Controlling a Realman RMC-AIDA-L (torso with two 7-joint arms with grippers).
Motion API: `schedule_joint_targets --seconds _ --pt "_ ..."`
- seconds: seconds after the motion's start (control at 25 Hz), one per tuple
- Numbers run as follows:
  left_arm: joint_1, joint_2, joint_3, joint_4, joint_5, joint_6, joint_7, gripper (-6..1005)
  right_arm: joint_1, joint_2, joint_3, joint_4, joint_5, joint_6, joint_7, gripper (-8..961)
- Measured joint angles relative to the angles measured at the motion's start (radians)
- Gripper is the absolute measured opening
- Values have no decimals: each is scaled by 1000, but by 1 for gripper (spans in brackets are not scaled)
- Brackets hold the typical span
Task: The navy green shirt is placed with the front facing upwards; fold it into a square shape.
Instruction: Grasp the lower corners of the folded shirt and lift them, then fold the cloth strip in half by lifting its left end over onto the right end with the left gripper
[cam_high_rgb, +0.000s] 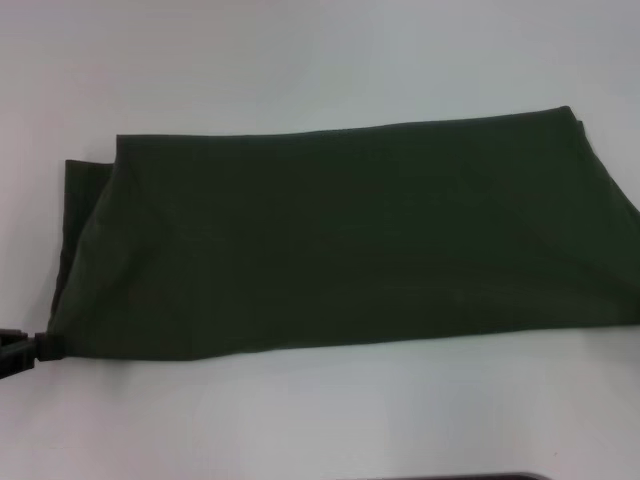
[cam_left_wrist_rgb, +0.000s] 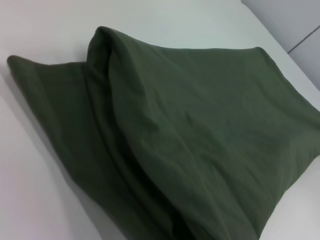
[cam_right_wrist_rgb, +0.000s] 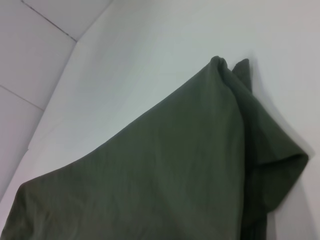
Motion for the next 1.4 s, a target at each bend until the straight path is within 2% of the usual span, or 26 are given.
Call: schedule_joint_targets --seconds 0.48,0.72,0.96,1.08,1.28,1.4 --pt "-8 -1 4 -3 1 7 -4 133 -1 -1 0 0 -2 -2 0 36" --pt "-12 2 -3 -6 1 7 -11 147 5 -11 3 5 -2 -6 5 50" --pt "-18 5 -36 -9 1 -29 -18 162 19 -23 55 12 4 -55 2 256" --pt "-25 9 -76 -6 0 -43 -17 359 26 -27 110 2 6 -97 -5 347" --pt "-59 16 -178 -5 -7 -71 -8 601 42 -46 194 -1 8 -169 -12 477" --pt "-98 11 -223 -10 -10 -98 5 625 57 -54 249 -2 26 -220 -18 500"
